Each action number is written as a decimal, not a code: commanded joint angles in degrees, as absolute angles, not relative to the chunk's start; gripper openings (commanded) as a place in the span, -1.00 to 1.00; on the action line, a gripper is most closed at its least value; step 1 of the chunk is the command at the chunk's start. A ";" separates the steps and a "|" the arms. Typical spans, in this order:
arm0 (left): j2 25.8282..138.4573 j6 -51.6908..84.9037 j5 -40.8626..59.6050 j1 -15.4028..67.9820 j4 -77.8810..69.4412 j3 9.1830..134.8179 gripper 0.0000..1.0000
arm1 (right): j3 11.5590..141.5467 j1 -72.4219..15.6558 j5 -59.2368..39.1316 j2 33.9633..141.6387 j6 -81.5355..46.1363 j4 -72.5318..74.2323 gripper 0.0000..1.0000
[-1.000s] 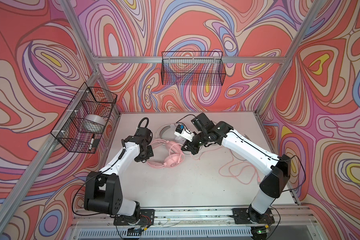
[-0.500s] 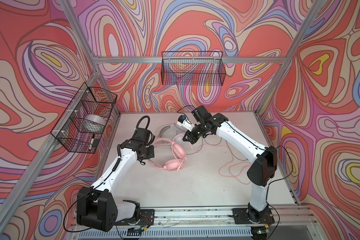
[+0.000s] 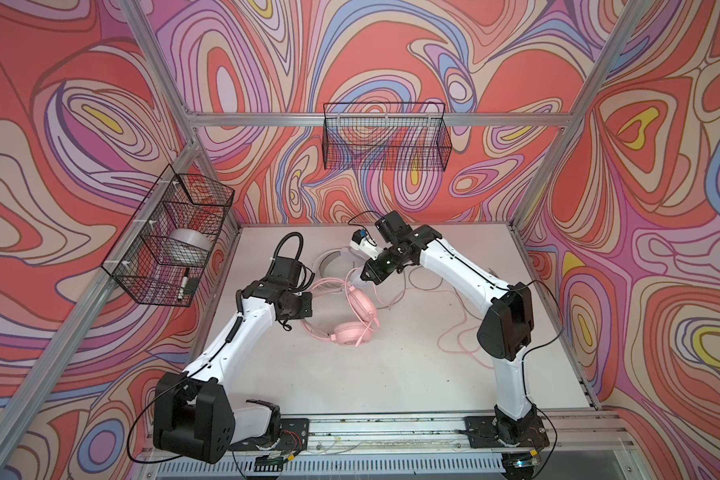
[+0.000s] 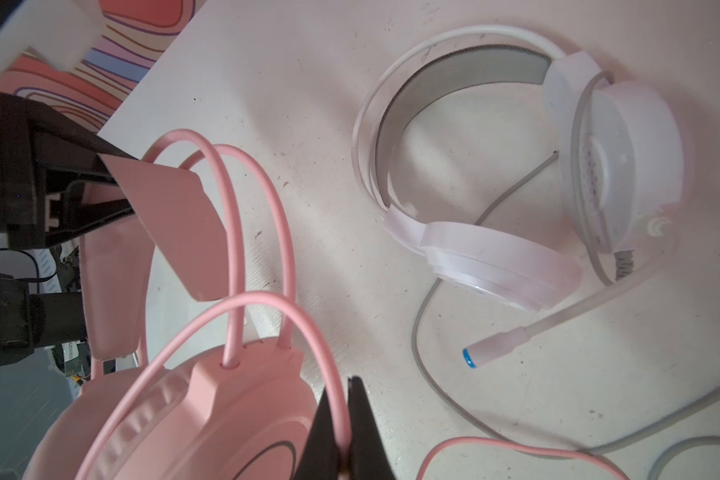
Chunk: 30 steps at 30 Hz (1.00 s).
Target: Wrap the headphones
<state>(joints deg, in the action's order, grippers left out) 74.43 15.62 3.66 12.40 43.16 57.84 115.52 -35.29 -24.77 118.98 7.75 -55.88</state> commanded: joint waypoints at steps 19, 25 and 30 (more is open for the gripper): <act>71.59 16.24 15.56 12.66 38.51 56.60 -1.00 | 95.92 -32.38 -30.96 113.08 -0.95 -40.89 -0.92; 71.37 17.75 18.32 12.66 37.21 55.69 -1.00 | 86.58 -31.03 -33.16 109.20 -2.97 -35.05 -0.76; 71.85 18.45 19.15 12.66 36.47 55.45 -1.00 | 80.47 -30.59 -34.66 107.64 -5.02 -29.74 -0.65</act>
<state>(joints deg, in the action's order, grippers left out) 73.21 16.73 15.16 12.40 39.16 55.59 83.18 -30.81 -33.10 108.99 -3.18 -34.33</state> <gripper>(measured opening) 0.082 0.170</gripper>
